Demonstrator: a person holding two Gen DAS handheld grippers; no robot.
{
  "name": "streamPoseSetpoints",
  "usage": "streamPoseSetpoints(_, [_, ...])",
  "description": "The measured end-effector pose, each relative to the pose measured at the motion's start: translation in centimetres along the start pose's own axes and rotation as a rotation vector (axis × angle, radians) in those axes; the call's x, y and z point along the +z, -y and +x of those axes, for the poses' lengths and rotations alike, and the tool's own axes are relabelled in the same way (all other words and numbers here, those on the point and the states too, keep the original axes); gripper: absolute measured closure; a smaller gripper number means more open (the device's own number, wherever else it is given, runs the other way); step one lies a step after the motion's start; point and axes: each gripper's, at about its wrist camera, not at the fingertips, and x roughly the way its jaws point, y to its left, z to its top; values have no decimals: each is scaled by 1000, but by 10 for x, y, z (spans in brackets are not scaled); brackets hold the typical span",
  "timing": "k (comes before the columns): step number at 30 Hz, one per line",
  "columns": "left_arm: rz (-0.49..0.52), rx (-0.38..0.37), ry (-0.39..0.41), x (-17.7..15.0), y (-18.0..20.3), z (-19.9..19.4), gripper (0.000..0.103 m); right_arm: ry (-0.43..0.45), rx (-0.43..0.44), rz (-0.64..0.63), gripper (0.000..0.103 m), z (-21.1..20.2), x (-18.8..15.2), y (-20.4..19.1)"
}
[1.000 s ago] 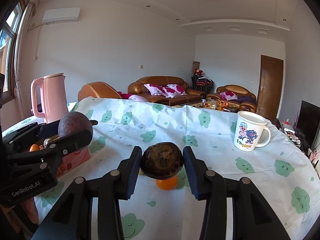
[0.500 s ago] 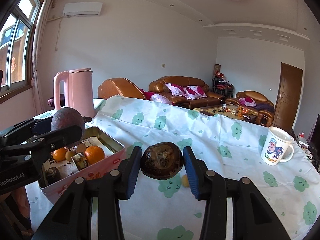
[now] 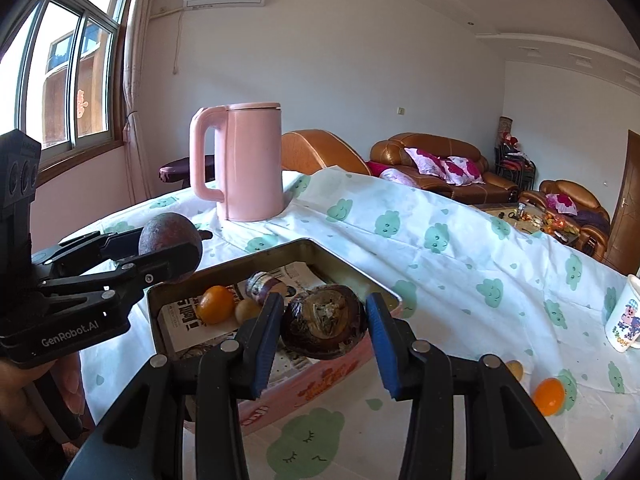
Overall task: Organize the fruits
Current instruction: 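Lower both fruits into the tin and open both tools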
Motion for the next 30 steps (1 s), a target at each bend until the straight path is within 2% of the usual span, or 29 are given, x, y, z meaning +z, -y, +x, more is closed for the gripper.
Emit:
streamPoseSetpoints(10, [-22, 17, -63, -15, -15, 11, 49, -92, 44, -44, 58, 27, -7, -26])
streamPoseSetpoints(19, [-21, 24, -100, -22, -16, 19, 49, -125, 50, -55, 58, 34, -12, -29])
streamPoseSetpoints(30, [-7, 34, -100, -23, -12, 20, 48, -154, 63, -44, 58, 37, -13, -28])
